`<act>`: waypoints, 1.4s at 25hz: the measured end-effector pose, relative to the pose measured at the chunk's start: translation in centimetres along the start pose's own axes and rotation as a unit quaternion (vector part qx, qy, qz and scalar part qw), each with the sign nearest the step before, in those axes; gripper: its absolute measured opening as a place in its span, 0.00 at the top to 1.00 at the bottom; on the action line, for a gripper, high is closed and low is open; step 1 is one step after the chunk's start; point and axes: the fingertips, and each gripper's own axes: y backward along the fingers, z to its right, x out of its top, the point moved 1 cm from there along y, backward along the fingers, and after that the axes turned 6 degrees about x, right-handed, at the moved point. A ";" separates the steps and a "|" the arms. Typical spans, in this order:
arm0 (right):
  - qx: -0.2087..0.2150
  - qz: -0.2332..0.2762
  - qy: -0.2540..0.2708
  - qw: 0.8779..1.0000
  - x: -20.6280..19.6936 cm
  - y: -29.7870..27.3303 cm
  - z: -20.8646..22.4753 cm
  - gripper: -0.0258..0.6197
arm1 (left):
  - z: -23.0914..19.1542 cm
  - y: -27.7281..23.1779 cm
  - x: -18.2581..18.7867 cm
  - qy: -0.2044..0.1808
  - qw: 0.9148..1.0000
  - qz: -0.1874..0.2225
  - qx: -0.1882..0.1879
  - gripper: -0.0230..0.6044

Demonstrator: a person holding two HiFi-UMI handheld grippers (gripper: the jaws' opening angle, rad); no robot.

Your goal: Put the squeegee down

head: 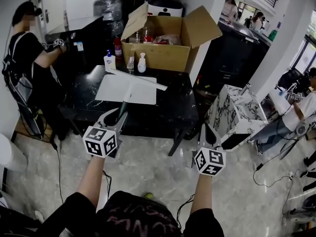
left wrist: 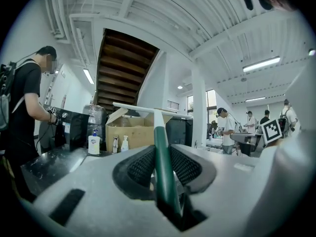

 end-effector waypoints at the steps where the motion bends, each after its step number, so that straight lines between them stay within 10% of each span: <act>1: 0.001 0.003 -0.001 1.000 0.4 -0.5 0.7 0.95 | 0.5 -0.8 0.4 -0.001 1.000 0.002 -0.001 0.80; 35: 0.015 -0.017 0.010 1.000 -2.0 -17.3 9.6 0.95 | -2.3 -20.4 0.1 -0.005 1.000 -0.005 -0.001 0.80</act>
